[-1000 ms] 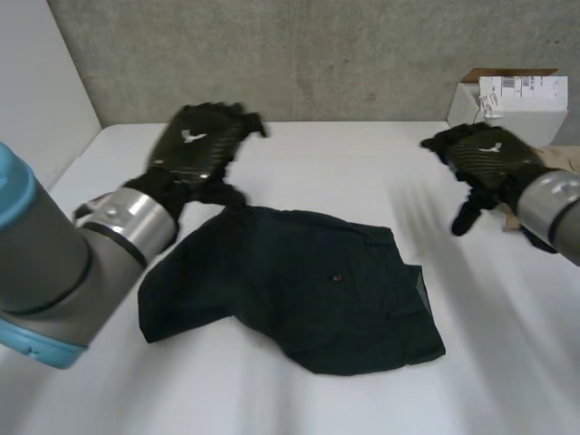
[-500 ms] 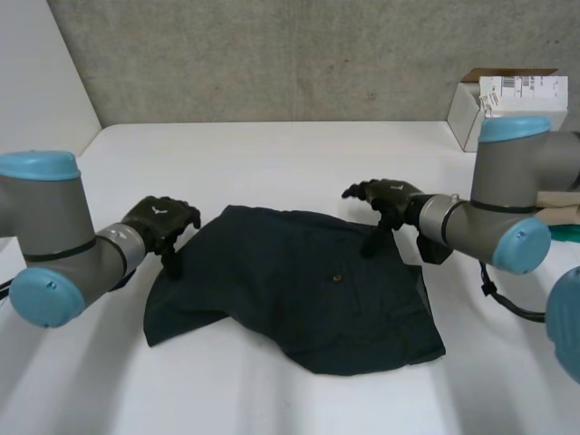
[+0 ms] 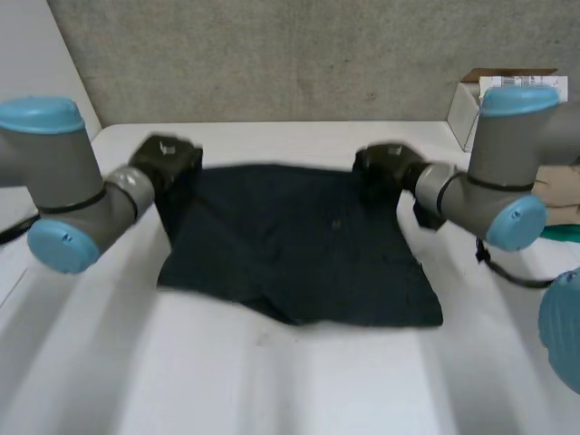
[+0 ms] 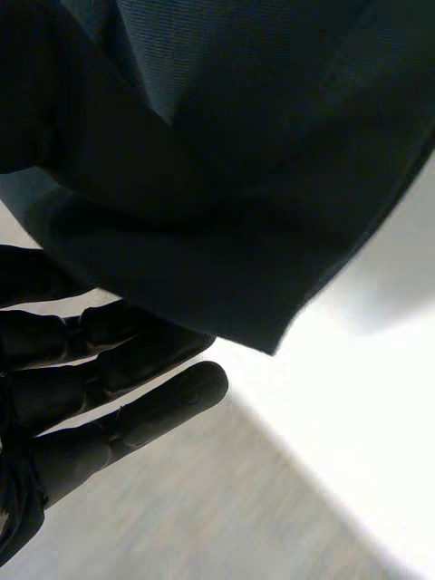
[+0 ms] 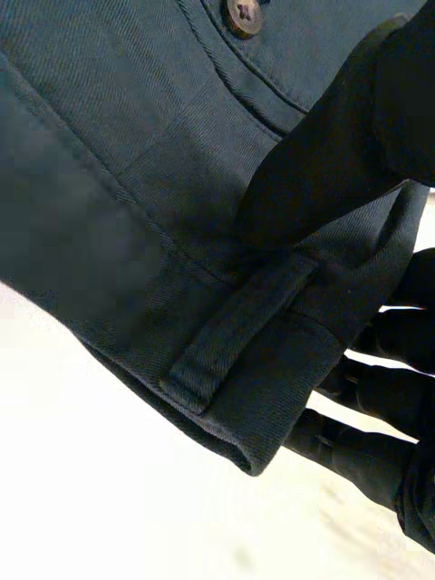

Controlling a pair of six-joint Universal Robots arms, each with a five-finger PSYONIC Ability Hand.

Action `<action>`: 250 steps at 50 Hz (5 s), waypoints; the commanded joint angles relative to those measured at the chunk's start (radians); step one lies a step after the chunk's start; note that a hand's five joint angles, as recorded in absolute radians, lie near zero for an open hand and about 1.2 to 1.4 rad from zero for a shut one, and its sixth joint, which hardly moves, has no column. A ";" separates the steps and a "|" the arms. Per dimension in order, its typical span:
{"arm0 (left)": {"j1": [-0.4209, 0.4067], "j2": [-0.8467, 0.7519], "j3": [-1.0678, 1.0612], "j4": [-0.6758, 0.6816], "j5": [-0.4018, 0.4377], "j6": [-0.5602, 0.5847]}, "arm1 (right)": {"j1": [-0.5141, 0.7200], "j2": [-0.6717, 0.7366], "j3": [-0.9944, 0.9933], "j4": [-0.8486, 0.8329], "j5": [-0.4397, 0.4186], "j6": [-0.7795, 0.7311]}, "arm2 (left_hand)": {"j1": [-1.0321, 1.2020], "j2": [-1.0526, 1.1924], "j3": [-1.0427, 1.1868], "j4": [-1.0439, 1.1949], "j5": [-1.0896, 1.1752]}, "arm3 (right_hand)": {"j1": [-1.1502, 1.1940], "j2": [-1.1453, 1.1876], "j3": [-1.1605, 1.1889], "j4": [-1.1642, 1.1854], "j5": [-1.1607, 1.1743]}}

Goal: Fold the laundry.

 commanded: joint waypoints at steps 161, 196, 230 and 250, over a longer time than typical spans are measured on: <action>-0.318 0.381 -0.618 0.507 -0.276 -0.009 | -0.193 -0.769 1.297 -0.583 -0.064 -0.203 | -0.970 -1.015 -1.015 -1.018 -0.956 | -0.985 -1.048 -1.041 -1.047 -1.017; -0.259 0.556 -0.770 0.426 -0.170 -0.285 | -0.030 -0.861 1.363 -0.688 0.101 -0.108 | -0.911 -0.956 -0.956 -0.960 -0.897 | -0.985 -1.048 -1.041 -1.047 -1.017; -0.426 0.608 -0.877 0.723 -0.460 -0.296 | 0.168 -0.982 1.504 -1.050 0.367 -0.025 | -0.952 -0.998 -0.997 -1.001 -0.938 | -0.985 -1.048 -1.041 -1.047 -1.017; -0.414 0.608 -0.889 0.725 -0.462 -0.294 | 0.171 -0.982 1.515 -1.088 0.365 -0.026 | -0.958 -1.003 -1.003 -1.007 -0.944 | -0.985 -1.048 -1.041 -1.047 -1.017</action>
